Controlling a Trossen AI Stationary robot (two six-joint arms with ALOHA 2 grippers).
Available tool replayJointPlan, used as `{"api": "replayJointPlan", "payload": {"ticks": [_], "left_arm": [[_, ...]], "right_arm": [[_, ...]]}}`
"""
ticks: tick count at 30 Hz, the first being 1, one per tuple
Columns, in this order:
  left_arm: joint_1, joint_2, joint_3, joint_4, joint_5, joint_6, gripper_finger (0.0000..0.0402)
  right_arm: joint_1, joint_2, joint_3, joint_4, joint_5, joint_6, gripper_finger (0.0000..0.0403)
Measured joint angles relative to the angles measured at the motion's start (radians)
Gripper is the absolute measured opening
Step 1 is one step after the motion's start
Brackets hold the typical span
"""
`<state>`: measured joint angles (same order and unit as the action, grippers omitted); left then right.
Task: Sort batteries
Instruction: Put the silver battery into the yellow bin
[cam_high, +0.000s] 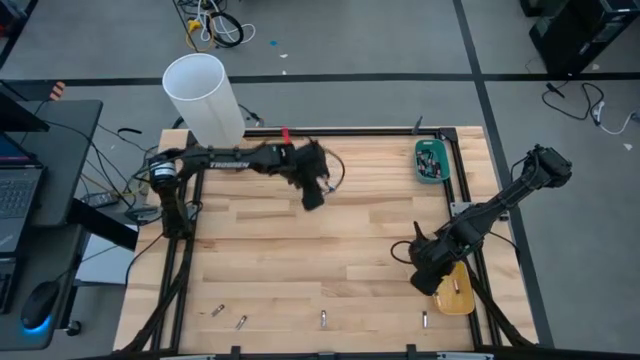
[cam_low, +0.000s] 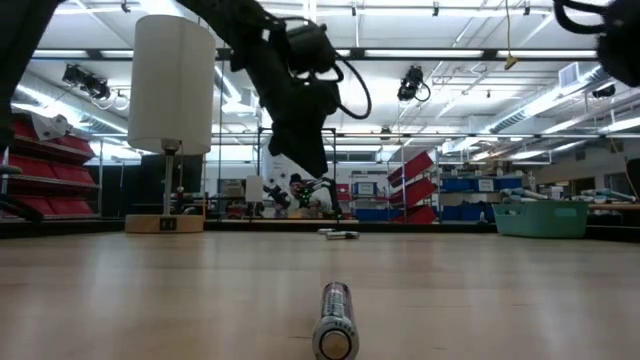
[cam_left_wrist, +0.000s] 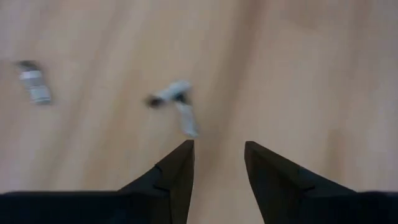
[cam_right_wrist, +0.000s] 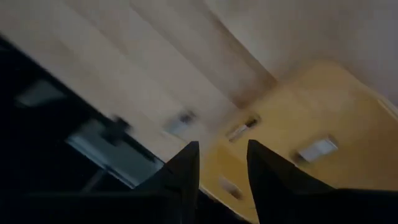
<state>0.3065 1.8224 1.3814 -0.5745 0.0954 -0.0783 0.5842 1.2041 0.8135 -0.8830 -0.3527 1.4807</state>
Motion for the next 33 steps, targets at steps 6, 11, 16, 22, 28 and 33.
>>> {"api": "replayJointPlan", "payload": {"ticks": [6,11,16,22,28,33], "left_arm": [[0.152,0.106,0.111,0.012,-0.032,-0.031,0.0157],[0.242,0.248,0.24,-0.012,-0.049,-0.03,0.0157],[0.273,0.364,0.354,-0.084,0.002,-0.028,0.0157],[0.269,0.382,0.367,-0.066,0.0,-0.011,0.0156],[0.27,0.416,0.365,-0.05,-0.053,0.008,0.0156],[0.278,0.442,0.365,-0.075,-0.034,-0.01,0.0156]], "right_arm": [[-0.055,0.0,0.0,0.172,0.164,-0.018,0.0118],[-0.104,0.0,0.0,0.227,0.24,-0.018,0.0114],[-0.119,0.0,0.0,0.252,0.24,-0.009,0.0113],[-0.119,0.0,0.0,0.261,0.24,-0.007,0.0112],[-0.136,0.0,0.0,0.258,0.239,-0.015,0.0112],[-0.155,0.0,0.001,0.255,0.232,-0.032,0.0112]]}}
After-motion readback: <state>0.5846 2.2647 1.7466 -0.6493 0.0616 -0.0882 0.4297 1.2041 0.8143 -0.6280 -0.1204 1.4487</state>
